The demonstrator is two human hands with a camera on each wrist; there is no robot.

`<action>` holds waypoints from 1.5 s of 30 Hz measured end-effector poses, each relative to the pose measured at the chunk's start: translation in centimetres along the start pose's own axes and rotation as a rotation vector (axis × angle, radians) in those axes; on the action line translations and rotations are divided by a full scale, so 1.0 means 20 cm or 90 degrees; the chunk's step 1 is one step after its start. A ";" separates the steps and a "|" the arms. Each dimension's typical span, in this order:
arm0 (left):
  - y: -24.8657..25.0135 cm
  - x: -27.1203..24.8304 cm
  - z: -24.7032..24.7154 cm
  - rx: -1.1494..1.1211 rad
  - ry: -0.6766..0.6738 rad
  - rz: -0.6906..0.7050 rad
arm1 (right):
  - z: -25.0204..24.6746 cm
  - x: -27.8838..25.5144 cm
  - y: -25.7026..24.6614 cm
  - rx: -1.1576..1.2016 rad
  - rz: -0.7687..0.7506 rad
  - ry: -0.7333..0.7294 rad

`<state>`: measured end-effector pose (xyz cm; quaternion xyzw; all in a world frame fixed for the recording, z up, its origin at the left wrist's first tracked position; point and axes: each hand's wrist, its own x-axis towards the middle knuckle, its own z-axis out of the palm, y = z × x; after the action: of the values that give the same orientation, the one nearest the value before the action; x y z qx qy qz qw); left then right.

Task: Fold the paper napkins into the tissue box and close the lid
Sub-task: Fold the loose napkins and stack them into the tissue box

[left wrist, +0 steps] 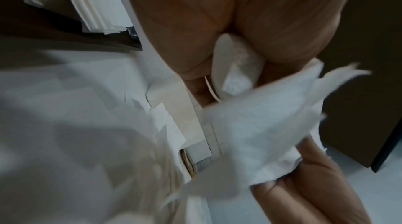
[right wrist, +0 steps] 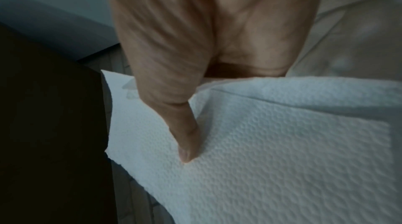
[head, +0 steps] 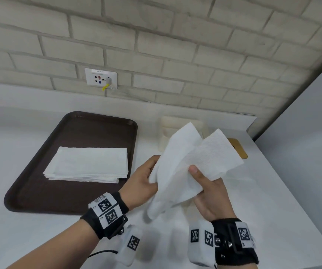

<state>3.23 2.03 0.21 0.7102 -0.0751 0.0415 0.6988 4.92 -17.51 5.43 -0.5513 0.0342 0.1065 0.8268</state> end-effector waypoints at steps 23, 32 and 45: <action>0.01 0.11 0.01 -0.144 0.035 -0.063 | -0.09 -0.06 -0.21 -0.310 -0.146 0.005; 0.01 0.11 0.02 -0.320 -0.025 -0.205 | -0.04 0.02 -0.14 -0.376 -0.137 0.037; 0.07 0.08 0.06 -0.260 0.021 -0.096 | 0.01 0.02 -0.12 -0.403 -0.175 0.110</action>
<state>4.53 0.70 1.88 0.5567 -0.0171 -0.0150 0.8304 5.86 -18.08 7.59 -0.7865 -0.0056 -0.0475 0.6158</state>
